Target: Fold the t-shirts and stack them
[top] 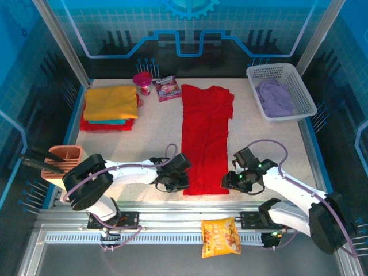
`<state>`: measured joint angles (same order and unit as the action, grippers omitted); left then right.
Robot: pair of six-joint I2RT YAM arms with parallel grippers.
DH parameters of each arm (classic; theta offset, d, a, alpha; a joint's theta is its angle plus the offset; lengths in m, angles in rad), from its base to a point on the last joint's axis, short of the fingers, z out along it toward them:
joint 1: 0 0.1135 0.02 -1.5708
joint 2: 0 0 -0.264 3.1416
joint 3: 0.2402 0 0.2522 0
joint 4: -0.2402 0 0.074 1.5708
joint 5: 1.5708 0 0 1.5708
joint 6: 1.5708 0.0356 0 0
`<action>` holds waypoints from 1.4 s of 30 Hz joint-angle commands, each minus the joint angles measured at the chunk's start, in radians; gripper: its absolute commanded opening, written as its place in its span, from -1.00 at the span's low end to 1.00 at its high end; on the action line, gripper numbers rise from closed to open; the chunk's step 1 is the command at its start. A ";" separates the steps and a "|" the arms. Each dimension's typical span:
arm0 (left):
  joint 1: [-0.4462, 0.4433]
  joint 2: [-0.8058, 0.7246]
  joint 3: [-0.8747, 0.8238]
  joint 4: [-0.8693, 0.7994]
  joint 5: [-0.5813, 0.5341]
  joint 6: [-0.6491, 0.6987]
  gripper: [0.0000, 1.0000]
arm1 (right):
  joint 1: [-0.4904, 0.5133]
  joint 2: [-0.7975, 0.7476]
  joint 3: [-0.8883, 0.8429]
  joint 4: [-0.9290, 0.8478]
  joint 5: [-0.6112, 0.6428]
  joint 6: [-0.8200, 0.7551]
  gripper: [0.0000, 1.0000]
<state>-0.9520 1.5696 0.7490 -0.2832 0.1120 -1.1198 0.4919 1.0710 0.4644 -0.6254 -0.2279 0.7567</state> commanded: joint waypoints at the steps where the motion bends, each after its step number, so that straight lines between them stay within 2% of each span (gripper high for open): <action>1: -0.009 0.024 -0.020 0.018 0.015 0.004 -0.77 | 0.012 0.041 -0.021 0.052 -0.047 0.017 -0.03; 7: -0.010 0.025 -0.018 0.021 0.016 0.002 -0.78 | 0.048 0.069 -0.024 0.107 -0.066 0.046 -0.11; 12: -0.011 0.024 -0.019 0.021 0.012 0.002 -0.86 | 0.053 0.060 -0.041 0.125 -0.079 0.064 -0.27; 20: -0.011 0.016 -0.018 0.022 0.009 0.000 -0.88 | 0.078 0.036 -0.027 0.118 -0.081 0.084 -0.31; 26: -0.013 0.006 -0.017 0.012 0.003 0.002 -0.90 | 0.086 0.072 -0.039 0.140 -0.076 0.079 -0.49; 30: -0.013 0.000 -0.023 0.013 0.001 -0.003 -0.99 | 0.087 0.066 -0.041 0.127 -0.065 0.078 -0.73; 34: -0.021 -0.006 -0.026 0.008 0.002 -0.005 -1.00 | 0.086 0.028 -0.028 0.068 -0.049 0.074 -1.00; 42: -0.073 -0.068 -0.049 -0.027 -0.020 -0.042 -1.00 | 0.115 -0.092 -0.029 -0.044 -0.049 0.105 -1.00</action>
<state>-0.9977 1.5394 0.7231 -0.2680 0.1009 -1.1320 0.5812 1.0176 0.4374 -0.5827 -0.2771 0.8387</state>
